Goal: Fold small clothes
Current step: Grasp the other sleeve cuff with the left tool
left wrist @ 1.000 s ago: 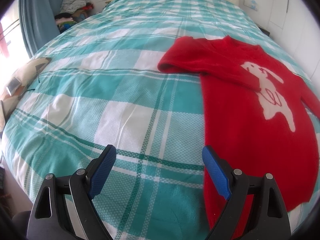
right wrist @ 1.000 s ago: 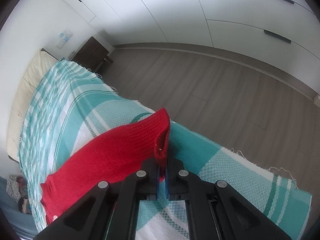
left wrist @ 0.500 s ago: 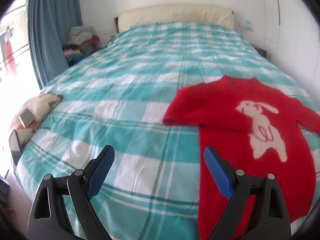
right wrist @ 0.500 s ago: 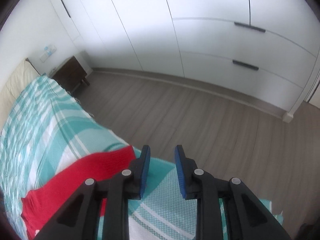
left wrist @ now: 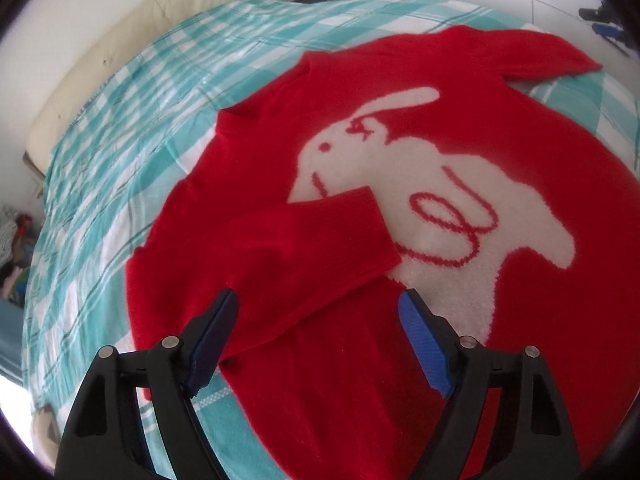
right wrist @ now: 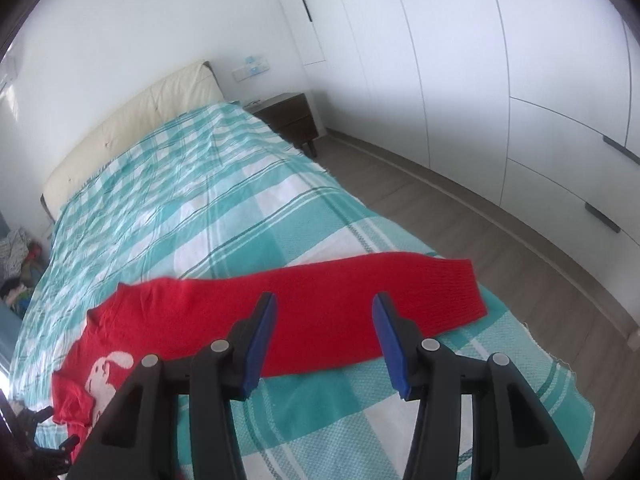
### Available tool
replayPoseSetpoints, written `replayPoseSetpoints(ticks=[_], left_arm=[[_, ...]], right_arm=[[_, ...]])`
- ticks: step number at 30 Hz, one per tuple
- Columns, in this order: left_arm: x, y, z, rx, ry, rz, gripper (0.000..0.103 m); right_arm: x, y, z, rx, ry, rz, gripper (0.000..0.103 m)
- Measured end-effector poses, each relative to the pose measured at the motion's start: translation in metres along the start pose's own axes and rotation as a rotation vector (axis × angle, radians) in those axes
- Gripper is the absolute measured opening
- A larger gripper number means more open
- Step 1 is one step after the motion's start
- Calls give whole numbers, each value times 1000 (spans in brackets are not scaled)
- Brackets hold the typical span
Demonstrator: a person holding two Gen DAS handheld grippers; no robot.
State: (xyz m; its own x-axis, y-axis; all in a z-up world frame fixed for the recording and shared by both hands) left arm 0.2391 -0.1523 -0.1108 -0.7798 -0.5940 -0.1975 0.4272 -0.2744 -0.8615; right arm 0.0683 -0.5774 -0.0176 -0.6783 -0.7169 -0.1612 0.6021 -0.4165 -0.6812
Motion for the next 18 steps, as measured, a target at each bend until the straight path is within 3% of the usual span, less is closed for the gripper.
replayPoseSetpoints(ticks=[2,5,6,7,9,10,13,15,18], left_arm=[[6,10,1,-23,50,-4,81],[12,18,7,-16,83,-31,65],[13,20,9,-14,75,-46,52],[13,22,9,-14,52,-72,31],[6,26,9,-10,-12,-92,8],[2,23,9,8,-46,-91,5],[-25,-6,12,123,-245,-143,3],[-65,-41,5,227,-413,-127,3],[-145,-95,-37,363,-742,-60,3]], right_arm=[[-3,2,-2,-8,-1,13,50],[-6,3,-4,-15,3,26,50],[-8,3,-5,-18,0,27,50],[-10,4,-6,-21,-4,28,50],[-13,6,-8,-30,-14,32,50],[-15,6,-9,-34,-20,34,50],[-20,8,-12,-41,-32,44,50],[-22,9,-13,-45,-34,54,50],[-24,7,-13,-46,-35,69,50]])
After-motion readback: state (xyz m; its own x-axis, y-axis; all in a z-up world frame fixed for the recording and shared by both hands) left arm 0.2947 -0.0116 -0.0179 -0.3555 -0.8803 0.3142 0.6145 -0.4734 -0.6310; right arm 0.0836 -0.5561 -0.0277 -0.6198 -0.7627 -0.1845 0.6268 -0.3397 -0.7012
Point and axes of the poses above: each gripper's, at about its wrist camera, not at the fingertips, and y roughly the way its jaws point, x to its right, z to its top, the point moved 10 cm from there along y, roughly the way its jaws point, and after that the axes turned 9 degrees about -z, right-handed, at the moved point
